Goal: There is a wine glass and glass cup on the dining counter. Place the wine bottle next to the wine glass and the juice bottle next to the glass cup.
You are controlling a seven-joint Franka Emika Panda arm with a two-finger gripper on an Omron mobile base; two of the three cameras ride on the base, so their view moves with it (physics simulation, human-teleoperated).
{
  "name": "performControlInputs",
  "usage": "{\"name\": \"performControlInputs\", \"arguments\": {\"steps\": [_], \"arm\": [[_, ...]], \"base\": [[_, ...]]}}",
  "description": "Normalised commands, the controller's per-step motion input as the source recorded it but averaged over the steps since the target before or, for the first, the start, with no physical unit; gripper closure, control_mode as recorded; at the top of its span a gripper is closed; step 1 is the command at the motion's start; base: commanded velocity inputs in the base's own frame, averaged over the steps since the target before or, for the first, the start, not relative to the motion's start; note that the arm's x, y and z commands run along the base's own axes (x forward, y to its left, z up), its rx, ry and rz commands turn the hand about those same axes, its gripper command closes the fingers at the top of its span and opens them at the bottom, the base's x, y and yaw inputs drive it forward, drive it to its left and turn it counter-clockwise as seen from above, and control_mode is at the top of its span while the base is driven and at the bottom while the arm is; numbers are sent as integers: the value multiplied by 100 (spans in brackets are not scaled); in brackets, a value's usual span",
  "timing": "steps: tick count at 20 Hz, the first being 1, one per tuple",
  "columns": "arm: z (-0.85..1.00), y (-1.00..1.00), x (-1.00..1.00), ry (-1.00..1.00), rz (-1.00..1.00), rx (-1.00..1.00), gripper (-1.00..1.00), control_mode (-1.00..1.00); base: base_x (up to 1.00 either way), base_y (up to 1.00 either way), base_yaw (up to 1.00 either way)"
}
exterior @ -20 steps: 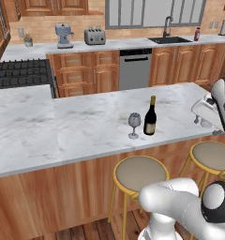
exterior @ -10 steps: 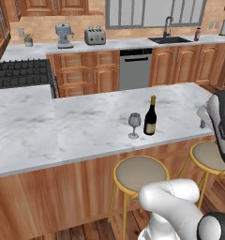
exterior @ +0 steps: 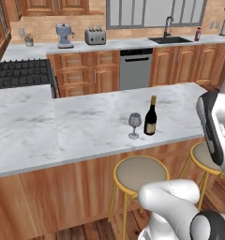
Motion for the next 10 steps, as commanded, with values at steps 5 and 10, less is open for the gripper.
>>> {"name": "performControlInputs", "arguments": {"steps": [5, 10], "arm": [[0, 1, -6, 3, -63, 0, -100, -100], [0, 6, 0, -3, -47, -1, -100, -100]], "base": [[0, 0, 0], [0, 0, 0]]}}
